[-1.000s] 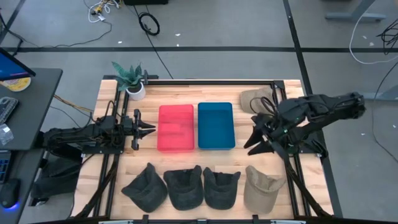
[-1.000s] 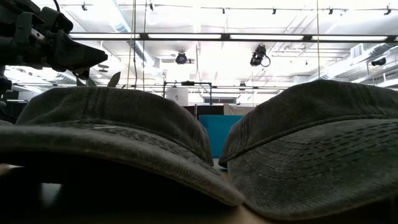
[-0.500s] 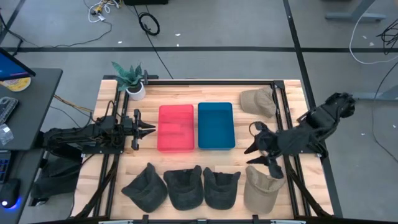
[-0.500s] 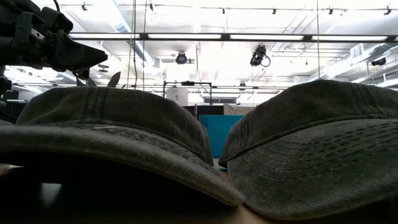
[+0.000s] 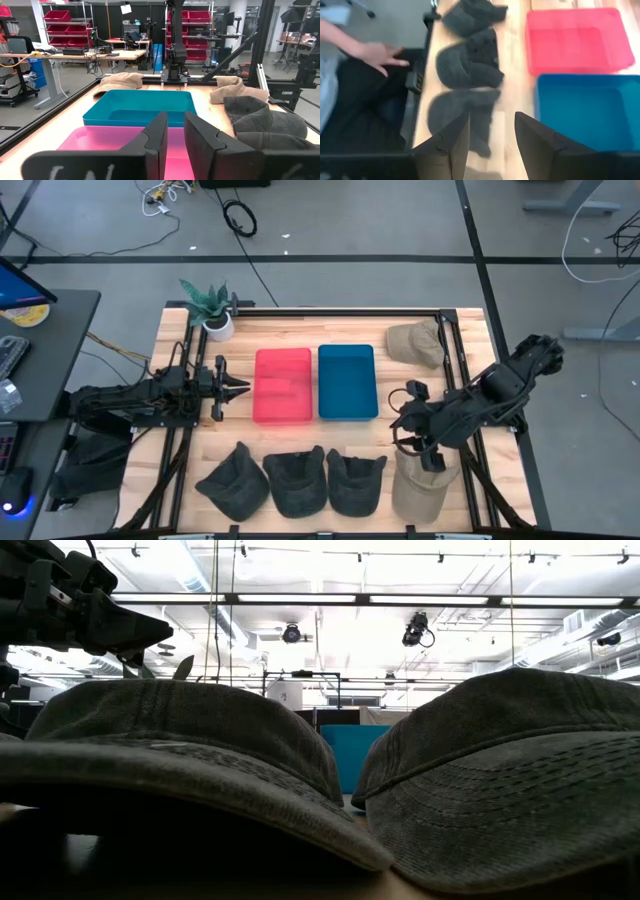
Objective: Pick & Place hat
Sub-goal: Put the bottom brown cap into the blue bin
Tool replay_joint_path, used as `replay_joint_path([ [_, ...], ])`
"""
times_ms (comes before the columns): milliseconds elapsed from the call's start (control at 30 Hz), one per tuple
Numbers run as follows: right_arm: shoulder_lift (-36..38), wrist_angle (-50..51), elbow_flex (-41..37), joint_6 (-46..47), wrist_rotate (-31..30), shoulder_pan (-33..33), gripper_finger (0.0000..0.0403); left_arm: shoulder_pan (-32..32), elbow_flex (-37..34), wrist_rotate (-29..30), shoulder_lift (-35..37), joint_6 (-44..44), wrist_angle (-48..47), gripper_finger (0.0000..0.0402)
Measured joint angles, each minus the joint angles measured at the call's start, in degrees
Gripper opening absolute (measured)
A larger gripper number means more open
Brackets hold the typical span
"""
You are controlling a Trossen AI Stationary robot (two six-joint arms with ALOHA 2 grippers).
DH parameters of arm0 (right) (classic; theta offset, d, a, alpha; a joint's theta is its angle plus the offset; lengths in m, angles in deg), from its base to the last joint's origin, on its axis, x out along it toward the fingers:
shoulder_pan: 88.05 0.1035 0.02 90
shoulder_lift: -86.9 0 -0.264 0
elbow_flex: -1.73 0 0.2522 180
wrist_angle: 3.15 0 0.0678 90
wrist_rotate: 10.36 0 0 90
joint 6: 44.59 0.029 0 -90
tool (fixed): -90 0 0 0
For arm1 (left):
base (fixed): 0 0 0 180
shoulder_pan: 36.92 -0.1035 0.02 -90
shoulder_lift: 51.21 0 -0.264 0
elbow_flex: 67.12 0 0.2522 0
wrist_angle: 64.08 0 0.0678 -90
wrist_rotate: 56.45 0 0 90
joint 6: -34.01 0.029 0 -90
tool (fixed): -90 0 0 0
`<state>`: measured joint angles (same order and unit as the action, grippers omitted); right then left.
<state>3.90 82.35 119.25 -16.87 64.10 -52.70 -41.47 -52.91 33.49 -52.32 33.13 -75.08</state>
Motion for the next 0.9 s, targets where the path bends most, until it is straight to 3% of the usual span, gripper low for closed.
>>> replay_joint_path([
  [133, 0.0, -5.8, -0.7, 0.0, 0.1, 0.0, 0.0159, 0.0, 0.0, 0.0, 0.0, 0.0, 0.0, 0.0067],
  [333, 0.0, -14.8, -0.7, -7.6, 0.1, 0.0, 0.0159, 0.0, 0.0, 0.0, 0.0, 0.0, 0.0, 0.0067],
  [600, 0.1, -28.1, -0.7, -7.2, 0.1, -0.1, 0.0159, 0.0, 0.0, 0.0, 0.0, 0.0, 0.0, 0.0067],
  [900, -0.3, -23.7, -0.7, -12.3, 2.8, -0.3, 0.0159, 0.0, 0.0, 0.0, 0.0, 0.0, 0.0, 0.0067],
])
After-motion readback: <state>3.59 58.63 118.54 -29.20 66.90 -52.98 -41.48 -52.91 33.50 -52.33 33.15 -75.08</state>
